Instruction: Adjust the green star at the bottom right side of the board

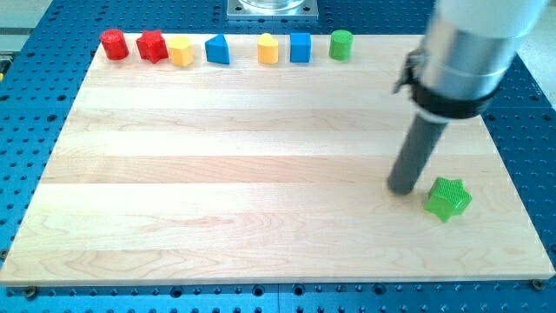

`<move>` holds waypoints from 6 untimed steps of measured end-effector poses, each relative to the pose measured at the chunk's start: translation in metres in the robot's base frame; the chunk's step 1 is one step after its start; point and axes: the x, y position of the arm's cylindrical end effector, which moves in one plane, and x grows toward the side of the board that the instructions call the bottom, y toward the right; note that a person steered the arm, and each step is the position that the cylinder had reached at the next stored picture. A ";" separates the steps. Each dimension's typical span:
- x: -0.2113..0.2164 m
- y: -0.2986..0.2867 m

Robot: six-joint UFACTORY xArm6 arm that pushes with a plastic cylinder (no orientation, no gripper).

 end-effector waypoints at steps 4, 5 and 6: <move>-0.023 0.075; -0.007 0.081; -0.008 0.080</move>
